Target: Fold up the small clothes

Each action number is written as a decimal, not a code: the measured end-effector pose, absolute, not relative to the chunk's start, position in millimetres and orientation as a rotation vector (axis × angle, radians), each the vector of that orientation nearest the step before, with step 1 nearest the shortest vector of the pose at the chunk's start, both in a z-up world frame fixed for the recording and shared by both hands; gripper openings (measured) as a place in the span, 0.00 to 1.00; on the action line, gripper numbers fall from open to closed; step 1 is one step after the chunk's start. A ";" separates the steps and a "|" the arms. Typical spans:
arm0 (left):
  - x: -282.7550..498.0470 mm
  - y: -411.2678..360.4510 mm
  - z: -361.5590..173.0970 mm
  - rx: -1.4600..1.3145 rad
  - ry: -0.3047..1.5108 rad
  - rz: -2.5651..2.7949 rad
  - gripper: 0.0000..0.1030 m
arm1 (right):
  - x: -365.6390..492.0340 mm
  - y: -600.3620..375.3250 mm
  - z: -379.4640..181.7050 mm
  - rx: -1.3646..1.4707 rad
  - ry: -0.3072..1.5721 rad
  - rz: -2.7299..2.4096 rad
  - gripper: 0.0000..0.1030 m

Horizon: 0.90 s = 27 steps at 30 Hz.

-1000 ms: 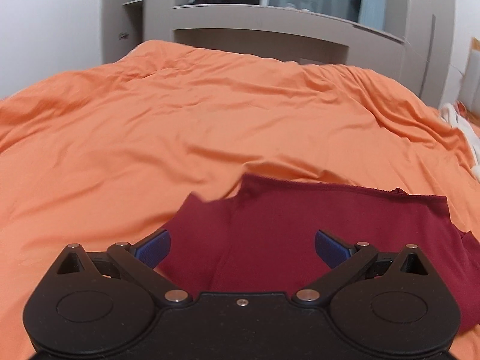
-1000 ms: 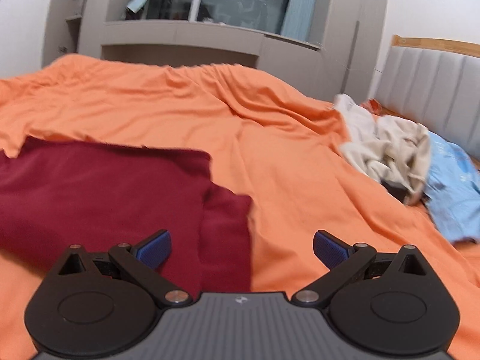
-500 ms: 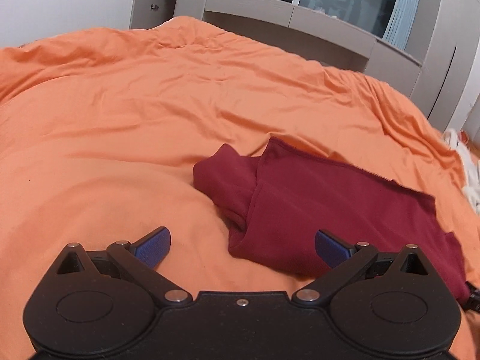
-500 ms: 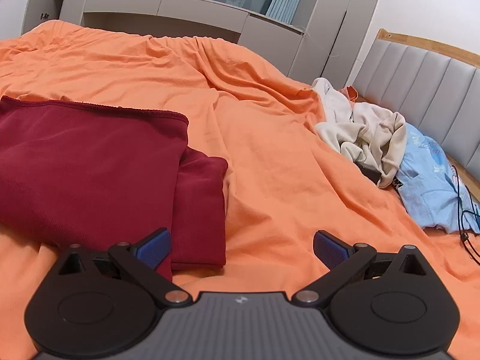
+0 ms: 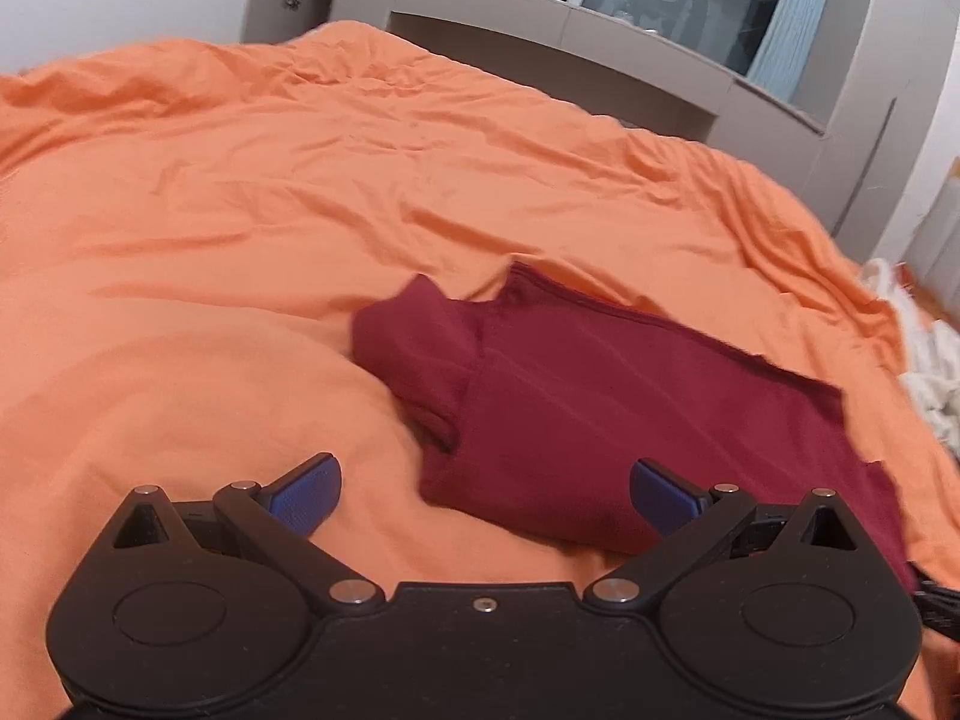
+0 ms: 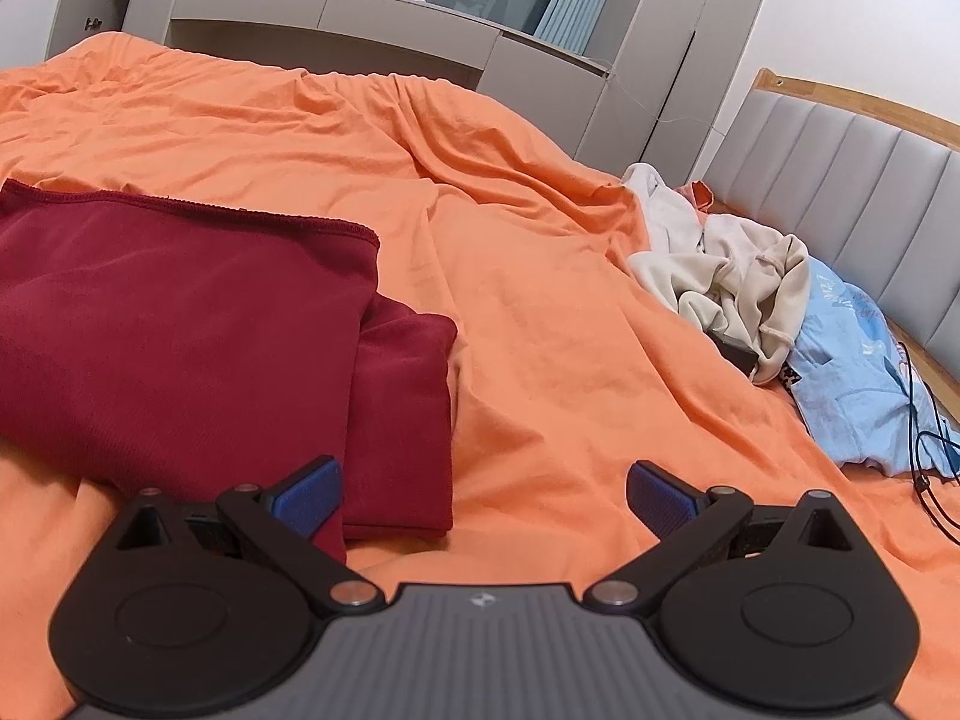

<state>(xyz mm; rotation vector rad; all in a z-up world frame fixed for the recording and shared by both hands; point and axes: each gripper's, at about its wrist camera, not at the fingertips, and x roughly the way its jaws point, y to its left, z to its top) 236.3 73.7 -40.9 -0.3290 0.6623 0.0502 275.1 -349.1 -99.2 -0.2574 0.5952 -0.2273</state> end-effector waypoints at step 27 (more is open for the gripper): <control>287.5 71.4 -72.4 -0.662 0.698 -0.054 0.97 | 269.6 -351.2 -96.9 -0.257 0.546 -0.237 1.00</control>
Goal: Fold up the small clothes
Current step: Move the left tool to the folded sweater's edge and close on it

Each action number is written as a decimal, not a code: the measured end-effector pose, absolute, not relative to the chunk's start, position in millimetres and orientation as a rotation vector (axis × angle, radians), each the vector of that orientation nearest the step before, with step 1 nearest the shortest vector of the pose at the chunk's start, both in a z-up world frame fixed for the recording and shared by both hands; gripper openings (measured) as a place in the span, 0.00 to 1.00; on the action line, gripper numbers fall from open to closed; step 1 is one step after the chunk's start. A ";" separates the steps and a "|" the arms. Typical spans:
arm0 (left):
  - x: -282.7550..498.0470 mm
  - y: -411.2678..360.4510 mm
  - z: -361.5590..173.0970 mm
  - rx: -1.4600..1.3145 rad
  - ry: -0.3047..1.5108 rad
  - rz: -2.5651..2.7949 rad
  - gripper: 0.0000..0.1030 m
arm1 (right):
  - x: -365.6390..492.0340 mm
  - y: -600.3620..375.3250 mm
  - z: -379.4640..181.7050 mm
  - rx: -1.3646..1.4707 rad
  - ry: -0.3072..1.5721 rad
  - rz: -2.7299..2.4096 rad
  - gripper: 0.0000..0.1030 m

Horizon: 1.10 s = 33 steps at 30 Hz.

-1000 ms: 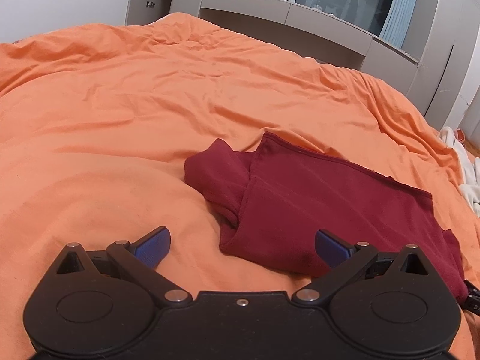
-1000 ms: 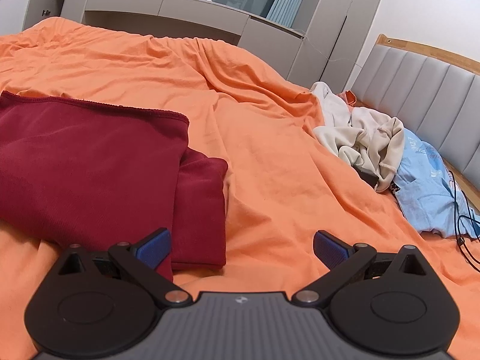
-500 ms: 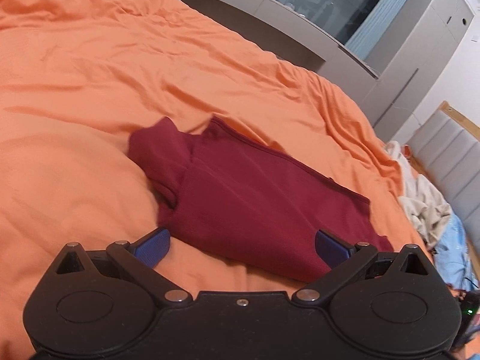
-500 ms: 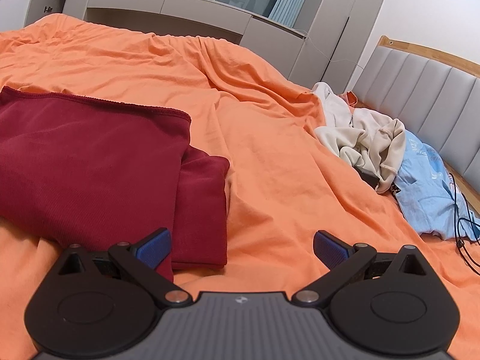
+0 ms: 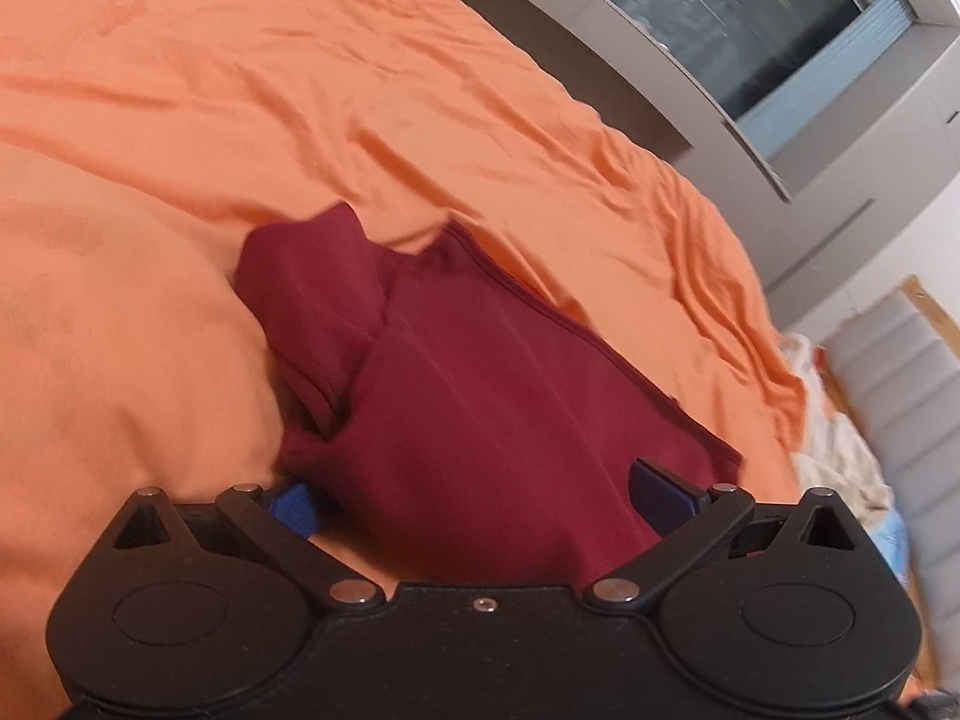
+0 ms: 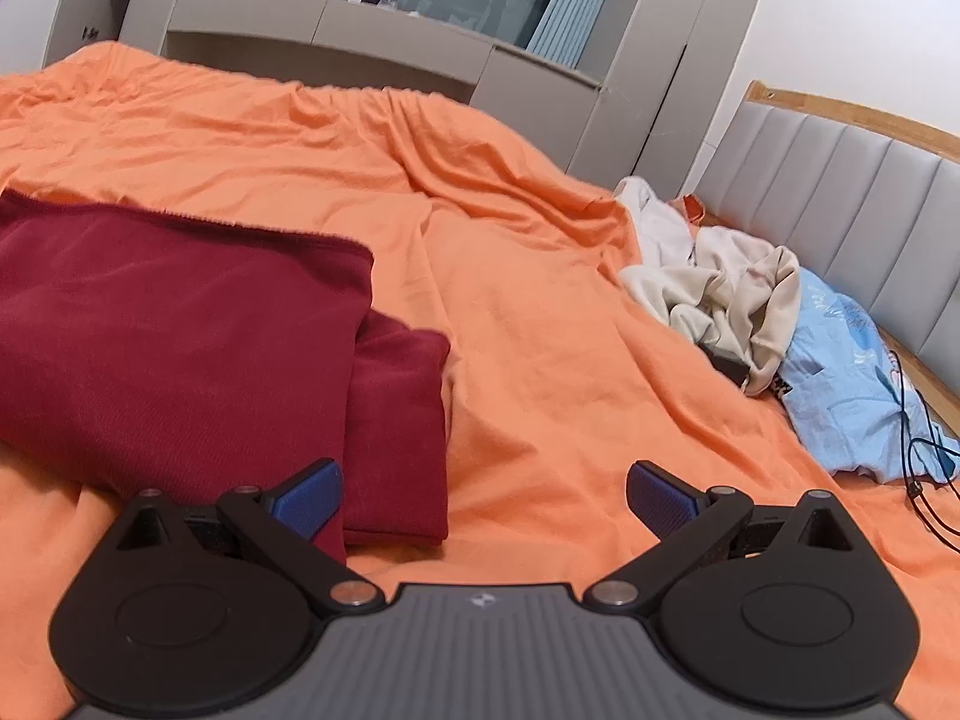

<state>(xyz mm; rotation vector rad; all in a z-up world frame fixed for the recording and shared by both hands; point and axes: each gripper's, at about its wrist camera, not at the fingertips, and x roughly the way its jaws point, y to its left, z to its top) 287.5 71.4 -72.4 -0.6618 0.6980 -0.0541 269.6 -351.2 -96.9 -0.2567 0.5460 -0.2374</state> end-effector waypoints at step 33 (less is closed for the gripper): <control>283.5 54.5 -78.4 -0.539 0.661 0.014 0.99 | 303.0 -246.2 -109.5 -0.159 0.524 0.245 1.00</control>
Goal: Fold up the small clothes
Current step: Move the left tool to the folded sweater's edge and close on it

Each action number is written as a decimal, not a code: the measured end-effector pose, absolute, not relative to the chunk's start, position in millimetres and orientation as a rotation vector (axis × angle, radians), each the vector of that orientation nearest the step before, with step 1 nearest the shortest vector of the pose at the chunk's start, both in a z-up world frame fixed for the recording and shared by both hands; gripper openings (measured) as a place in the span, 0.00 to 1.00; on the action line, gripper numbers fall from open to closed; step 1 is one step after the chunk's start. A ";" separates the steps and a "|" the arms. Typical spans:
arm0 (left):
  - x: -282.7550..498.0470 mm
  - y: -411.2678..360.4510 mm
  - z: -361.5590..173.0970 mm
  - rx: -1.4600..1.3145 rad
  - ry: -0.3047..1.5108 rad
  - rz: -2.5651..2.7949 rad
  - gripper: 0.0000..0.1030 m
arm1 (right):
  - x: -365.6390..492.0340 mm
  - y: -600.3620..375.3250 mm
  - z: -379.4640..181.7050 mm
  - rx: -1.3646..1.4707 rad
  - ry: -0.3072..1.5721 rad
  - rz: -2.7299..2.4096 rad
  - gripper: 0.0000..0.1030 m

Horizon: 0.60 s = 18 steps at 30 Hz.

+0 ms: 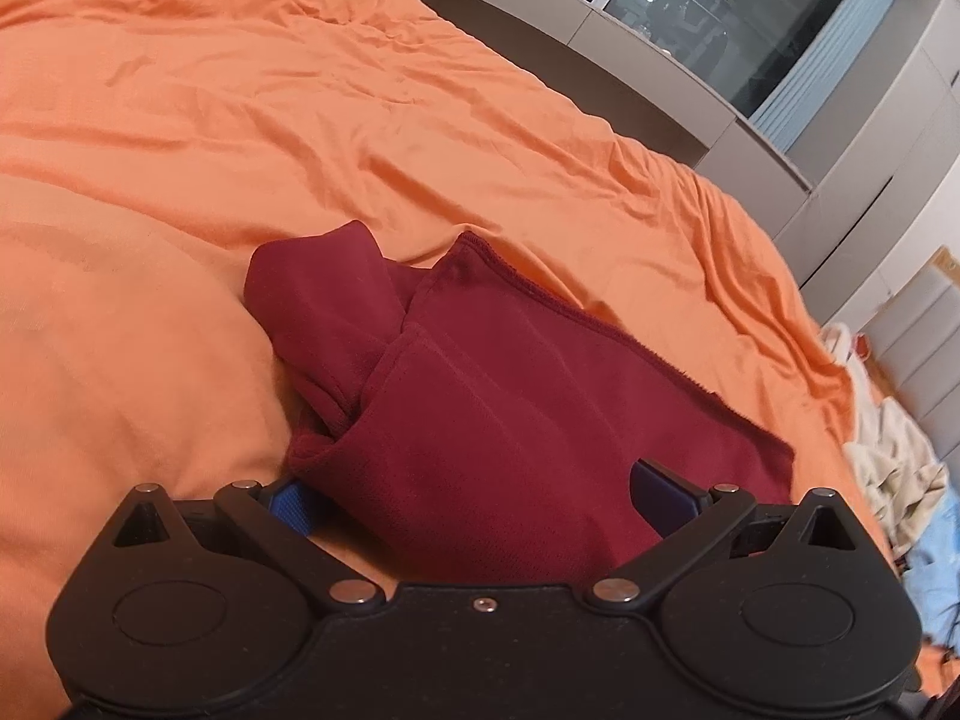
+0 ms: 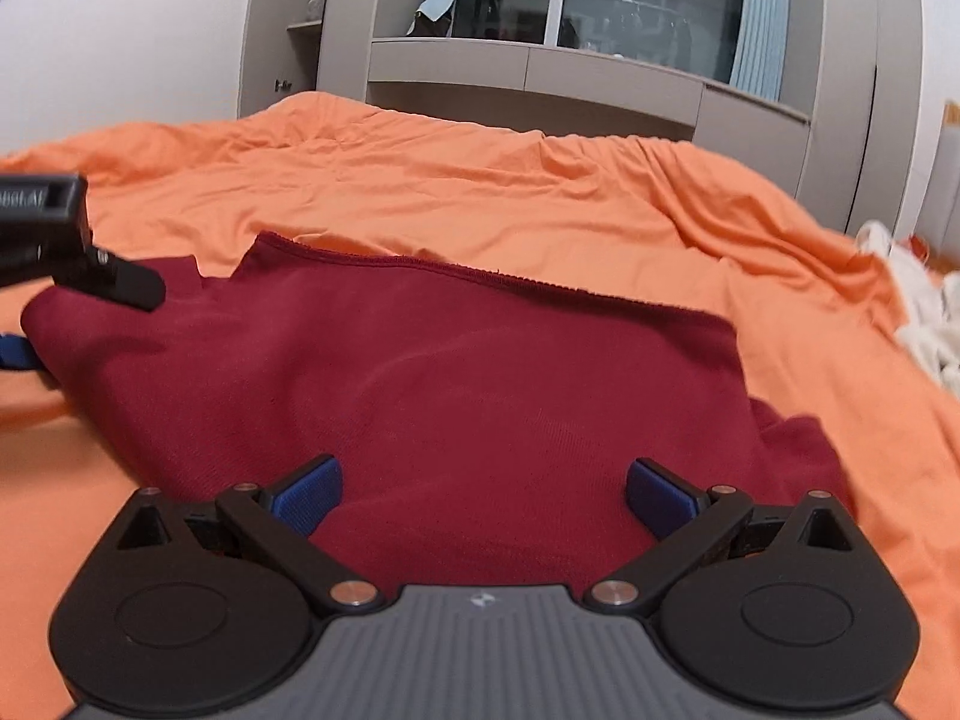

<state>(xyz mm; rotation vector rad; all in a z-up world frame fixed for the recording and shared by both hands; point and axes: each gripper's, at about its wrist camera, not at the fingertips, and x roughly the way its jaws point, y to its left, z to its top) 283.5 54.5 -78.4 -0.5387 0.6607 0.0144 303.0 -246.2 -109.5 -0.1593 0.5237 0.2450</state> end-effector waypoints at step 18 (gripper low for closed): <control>284.4 43.5 -80.7 -0.460 0.668 0.055 0.99 | 301.4 -245.6 -110.6 -0.143 0.510 0.246 1.00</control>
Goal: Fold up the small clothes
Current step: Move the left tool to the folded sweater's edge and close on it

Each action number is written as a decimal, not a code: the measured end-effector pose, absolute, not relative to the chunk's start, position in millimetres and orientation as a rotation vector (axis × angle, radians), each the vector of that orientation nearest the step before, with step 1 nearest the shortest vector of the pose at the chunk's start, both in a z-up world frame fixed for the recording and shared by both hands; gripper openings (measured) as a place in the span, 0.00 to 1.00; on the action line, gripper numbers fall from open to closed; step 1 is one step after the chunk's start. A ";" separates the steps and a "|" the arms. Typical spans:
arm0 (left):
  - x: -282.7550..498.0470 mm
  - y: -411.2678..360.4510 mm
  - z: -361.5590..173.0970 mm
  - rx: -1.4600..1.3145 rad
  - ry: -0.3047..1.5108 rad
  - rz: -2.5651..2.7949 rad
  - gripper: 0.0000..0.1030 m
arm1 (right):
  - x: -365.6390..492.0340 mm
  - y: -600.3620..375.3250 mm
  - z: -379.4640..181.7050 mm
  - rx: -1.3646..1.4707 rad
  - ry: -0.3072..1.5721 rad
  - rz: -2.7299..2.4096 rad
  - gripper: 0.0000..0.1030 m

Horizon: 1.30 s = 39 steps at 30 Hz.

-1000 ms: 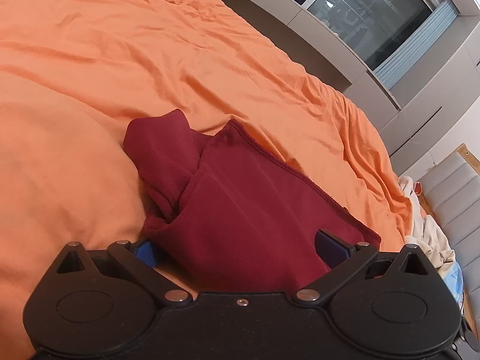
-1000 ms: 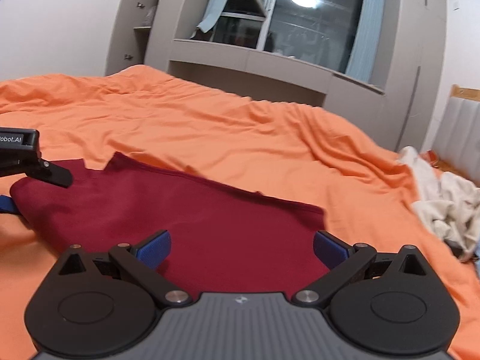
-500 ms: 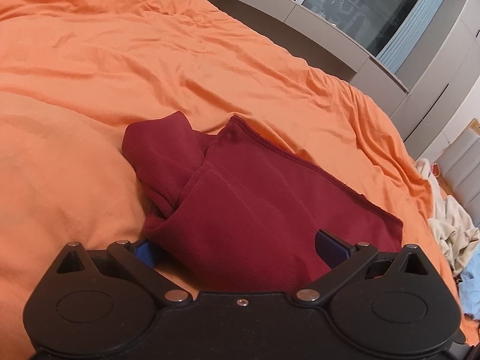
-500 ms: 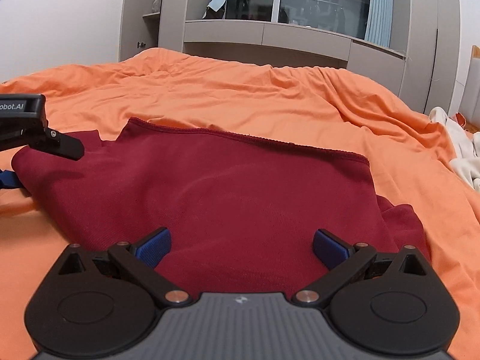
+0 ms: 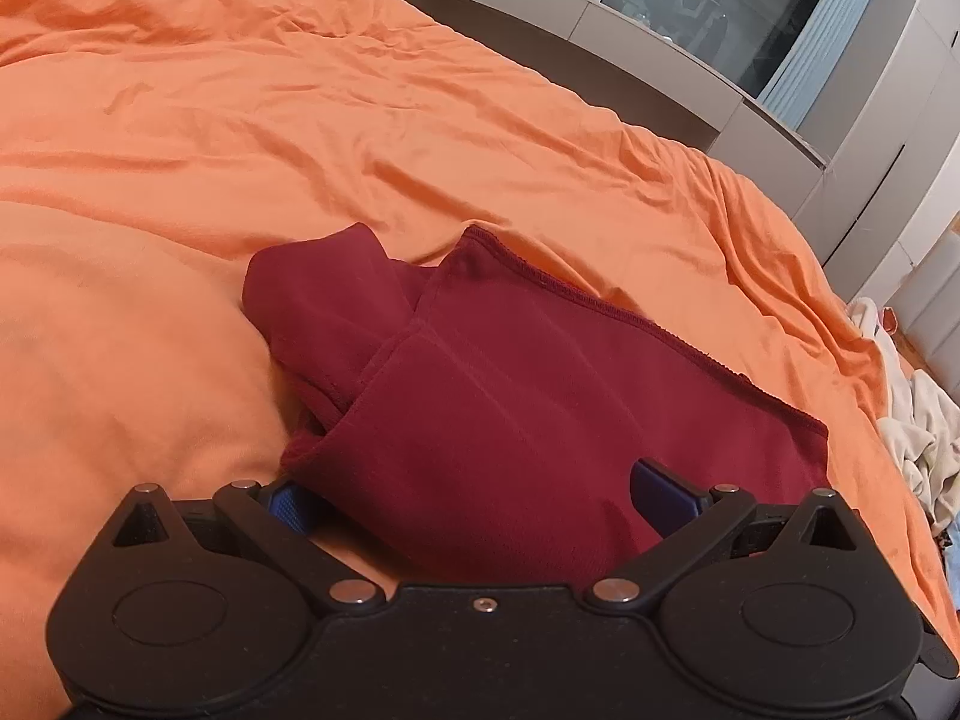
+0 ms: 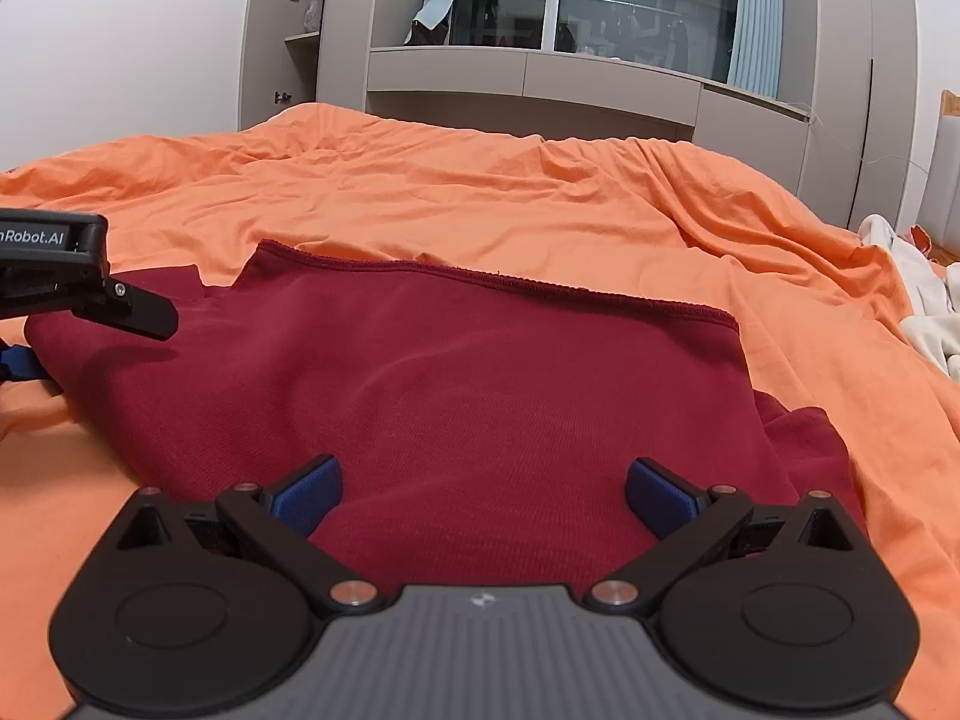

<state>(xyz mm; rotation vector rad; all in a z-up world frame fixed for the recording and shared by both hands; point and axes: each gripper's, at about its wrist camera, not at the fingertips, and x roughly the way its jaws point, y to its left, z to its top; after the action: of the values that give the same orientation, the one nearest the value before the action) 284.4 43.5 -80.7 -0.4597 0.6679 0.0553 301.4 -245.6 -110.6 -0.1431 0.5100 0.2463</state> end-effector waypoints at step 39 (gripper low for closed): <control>287.6 59.4 -70.7 -0.587 0.547 0.226 0.31 | 288.9 -300.3 -63.7 0.014 0.520 0.226 1.00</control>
<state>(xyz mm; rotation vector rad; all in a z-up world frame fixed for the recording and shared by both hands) 287.6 59.4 -70.7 -0.5871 0.5474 0.2264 288.9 -300.3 -63.7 0.0135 0.5203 0.2257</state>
